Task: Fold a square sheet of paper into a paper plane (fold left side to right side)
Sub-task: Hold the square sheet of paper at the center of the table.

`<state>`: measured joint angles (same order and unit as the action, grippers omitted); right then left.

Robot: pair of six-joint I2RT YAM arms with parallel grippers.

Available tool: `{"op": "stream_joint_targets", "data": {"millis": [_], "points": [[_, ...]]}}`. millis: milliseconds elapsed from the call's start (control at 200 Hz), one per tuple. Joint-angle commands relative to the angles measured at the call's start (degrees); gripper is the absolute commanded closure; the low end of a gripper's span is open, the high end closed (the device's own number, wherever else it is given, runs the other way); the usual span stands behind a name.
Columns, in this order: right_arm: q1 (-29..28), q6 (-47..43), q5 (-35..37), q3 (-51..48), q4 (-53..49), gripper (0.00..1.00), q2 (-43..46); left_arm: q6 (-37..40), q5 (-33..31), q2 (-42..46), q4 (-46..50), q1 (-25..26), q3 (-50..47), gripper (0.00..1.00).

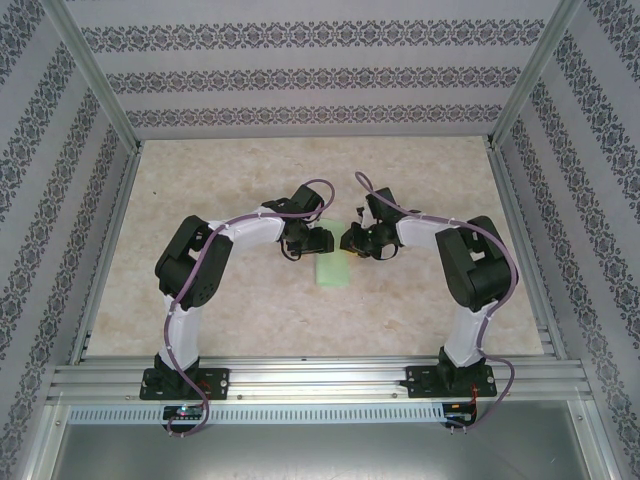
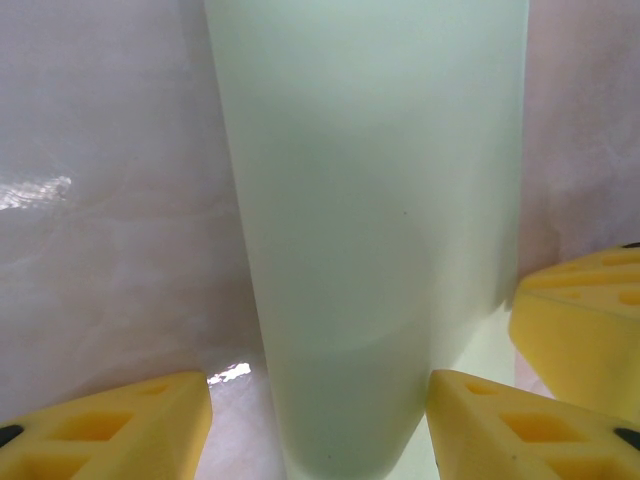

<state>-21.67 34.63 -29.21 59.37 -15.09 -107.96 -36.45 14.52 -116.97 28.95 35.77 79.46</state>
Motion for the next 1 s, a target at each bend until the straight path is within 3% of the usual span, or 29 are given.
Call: {"op": "stream_joint_targets", "data": {"millis": [0, 300, 644, 994], "points": [[-0.65, -0.08, -0.68, 1.80, -1.07, 0.82, -1.51, 1.13, 1.31, -4.59, -3.33, 2.05, 0.08, 0.39], [-0.91, -1.90, 2.79, 2.83, -6.52, 0.83, -4.16, 1.46, 0.78, -2.39, -2.68, 1.86, -0.13, 0.39], [-1.03, -2.10, 3.19, 2.86, -6.96, 0.84, -5.61, 1.75, 1.60, 7.59, -2.27, -0.74, -1.65, 0.34], [-1.00, -2.26, 3.55, 3.25, -7.31, 0.84, -5.68, -1.00, 12.51, 6.78, -9.97, -0.82, -3.44, 0.56]]}}
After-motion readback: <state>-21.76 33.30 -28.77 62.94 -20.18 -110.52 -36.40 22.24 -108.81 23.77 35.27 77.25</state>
